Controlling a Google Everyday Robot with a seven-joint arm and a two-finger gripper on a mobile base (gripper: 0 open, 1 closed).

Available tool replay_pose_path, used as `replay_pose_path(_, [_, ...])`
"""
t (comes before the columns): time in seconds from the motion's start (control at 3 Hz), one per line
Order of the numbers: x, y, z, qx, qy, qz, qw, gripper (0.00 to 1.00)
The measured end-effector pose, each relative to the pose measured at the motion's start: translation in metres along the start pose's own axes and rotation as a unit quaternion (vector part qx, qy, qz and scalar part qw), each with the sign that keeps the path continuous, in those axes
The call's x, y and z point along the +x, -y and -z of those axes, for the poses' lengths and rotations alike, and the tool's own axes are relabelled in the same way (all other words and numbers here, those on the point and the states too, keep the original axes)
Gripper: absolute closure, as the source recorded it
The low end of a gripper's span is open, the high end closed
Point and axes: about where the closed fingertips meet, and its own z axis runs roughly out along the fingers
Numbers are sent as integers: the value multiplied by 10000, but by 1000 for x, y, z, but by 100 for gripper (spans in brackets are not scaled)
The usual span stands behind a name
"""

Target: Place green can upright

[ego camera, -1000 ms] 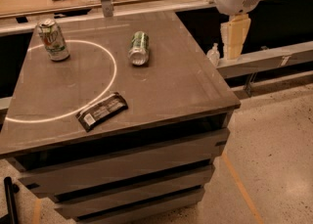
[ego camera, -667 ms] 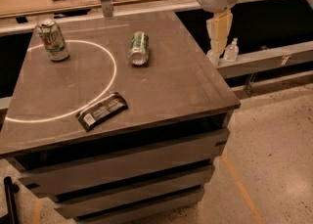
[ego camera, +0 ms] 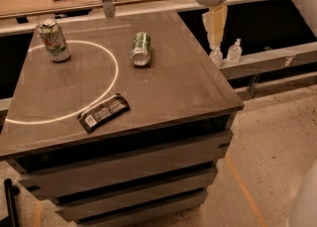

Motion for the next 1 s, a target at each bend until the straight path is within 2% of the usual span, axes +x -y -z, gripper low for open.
replay_pose_path(0.33, [9,48,-37,-103,-39,833,9965,0])
replay_pose_path(0.67, [13,77,-62,-77,-38,1489,9888,0])
replay_pose_path(1.0, [-6,110,-103,26,37,2376,9713,0])
